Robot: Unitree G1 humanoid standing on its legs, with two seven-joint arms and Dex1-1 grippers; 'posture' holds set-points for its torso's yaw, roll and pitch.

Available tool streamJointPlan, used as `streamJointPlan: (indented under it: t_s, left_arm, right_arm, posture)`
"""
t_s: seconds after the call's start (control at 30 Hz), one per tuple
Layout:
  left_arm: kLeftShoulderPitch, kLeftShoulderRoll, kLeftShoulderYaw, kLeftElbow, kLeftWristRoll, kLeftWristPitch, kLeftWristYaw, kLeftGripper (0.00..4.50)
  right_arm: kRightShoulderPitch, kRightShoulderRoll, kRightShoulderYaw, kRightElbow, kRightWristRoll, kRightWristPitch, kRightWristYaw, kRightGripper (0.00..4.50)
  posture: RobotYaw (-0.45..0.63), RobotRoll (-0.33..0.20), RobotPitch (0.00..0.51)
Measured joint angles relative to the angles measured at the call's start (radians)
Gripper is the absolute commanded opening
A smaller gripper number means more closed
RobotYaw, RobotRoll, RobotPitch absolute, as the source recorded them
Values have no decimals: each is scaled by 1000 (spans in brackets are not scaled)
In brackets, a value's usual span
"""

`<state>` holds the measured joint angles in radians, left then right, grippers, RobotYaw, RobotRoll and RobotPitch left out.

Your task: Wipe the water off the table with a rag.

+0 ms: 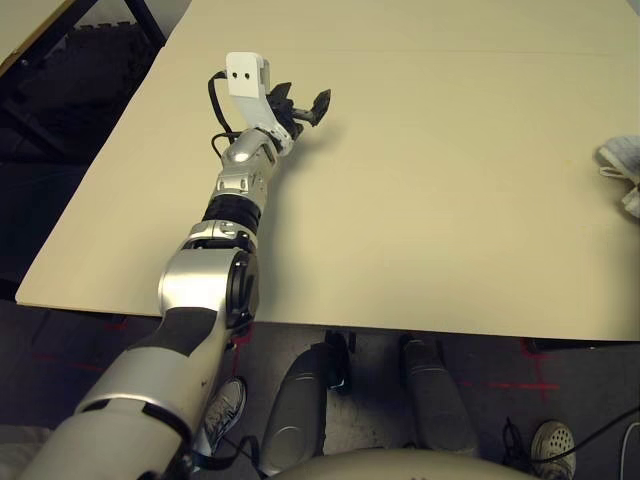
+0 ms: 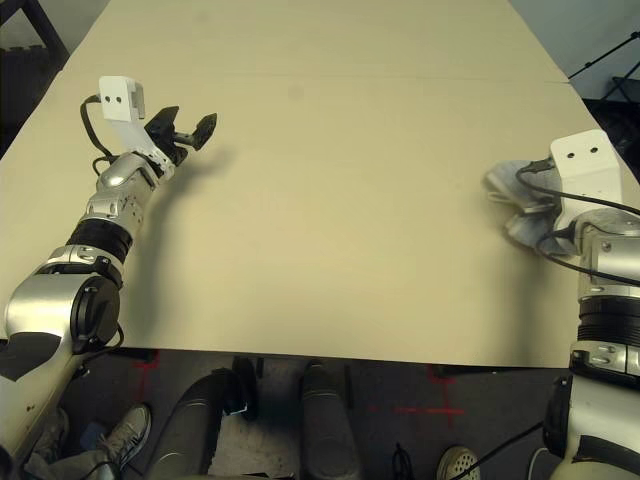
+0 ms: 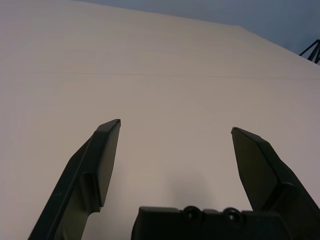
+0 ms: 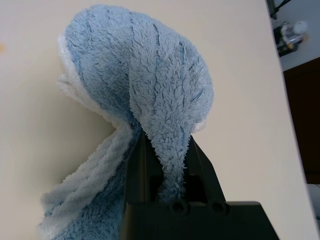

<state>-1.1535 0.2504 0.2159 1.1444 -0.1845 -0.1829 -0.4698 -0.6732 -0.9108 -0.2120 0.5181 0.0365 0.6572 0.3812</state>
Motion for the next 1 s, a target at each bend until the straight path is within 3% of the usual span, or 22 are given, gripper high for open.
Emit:
streamJointPlan:
  t_s: [0.33,0.73,1.0]
  left_arm:
    - [0,6,3,0,-1,0,0,4500]
    - [1,5,6,0,-1,0,11,4500]
    - [1,2,7,12,-2,1,17,4500]
  right_arm:
    - [-67,42,24,21,-7,-2,25,190]
    - [-51,83,31,-22,-3,4,67,189]
    - [16,95,-50,1,49,-160,73,2736]
  posture:
    - [-180,0,257]
    - [-165,0,259]
    - [-155,0,265]
